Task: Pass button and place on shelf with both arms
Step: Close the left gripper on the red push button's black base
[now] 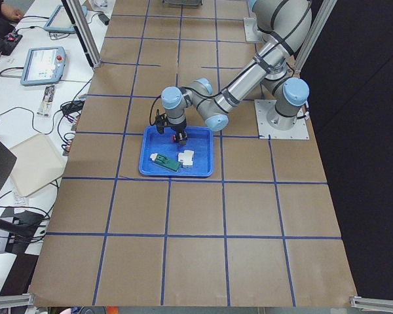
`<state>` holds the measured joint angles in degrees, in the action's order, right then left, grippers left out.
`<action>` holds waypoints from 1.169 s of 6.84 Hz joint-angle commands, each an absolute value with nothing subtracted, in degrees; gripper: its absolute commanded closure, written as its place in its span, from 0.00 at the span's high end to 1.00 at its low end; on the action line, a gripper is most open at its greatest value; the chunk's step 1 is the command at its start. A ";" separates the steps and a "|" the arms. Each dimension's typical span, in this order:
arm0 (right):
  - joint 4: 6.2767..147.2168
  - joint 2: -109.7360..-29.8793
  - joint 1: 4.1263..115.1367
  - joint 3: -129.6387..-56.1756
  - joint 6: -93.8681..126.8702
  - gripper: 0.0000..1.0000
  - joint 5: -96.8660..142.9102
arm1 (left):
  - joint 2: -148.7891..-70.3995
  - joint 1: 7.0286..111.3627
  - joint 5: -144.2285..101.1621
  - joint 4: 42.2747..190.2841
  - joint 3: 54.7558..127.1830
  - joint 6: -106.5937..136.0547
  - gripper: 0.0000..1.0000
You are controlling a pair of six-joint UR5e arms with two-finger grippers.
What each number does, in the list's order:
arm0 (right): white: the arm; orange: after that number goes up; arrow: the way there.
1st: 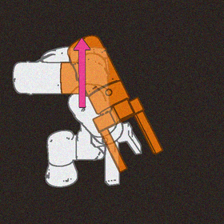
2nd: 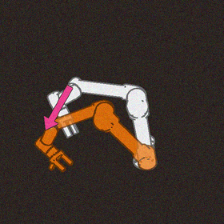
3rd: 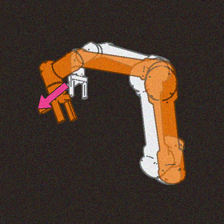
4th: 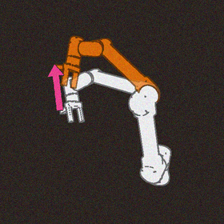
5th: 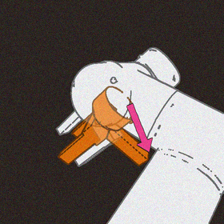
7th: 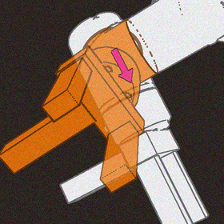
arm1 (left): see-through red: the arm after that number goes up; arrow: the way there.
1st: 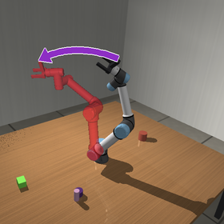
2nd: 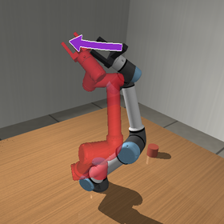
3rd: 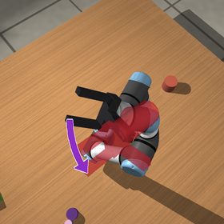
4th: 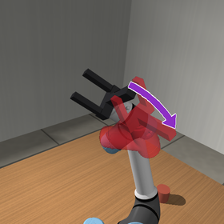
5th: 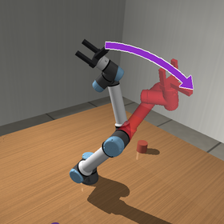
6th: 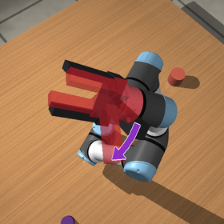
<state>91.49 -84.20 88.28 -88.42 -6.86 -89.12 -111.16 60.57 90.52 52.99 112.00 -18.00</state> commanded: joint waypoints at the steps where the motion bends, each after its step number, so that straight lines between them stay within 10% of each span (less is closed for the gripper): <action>1: 91.50 -84.20 88.24 -88.42 -6.86 1.00 -89.12 | -111.53 60.56 90.35 53.00 112.32 -17.93 0.70; 4: 91.58 -84.20 88.24 -88.42 -6.86 1.00 -89.12 | -111.53 60.56 90.53 53.00 112.06 -19.94 0.00; 8: 91.58 -84.20 88.33 -88.42 -6.86 1.00 -89.03 | -108.55 63.79 90.00 55.27 110.75 -24.17 0.00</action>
<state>91.63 -84.20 88.33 -88.42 -6.86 -89.02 -109.83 61.85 90.26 54.05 111.37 -23.76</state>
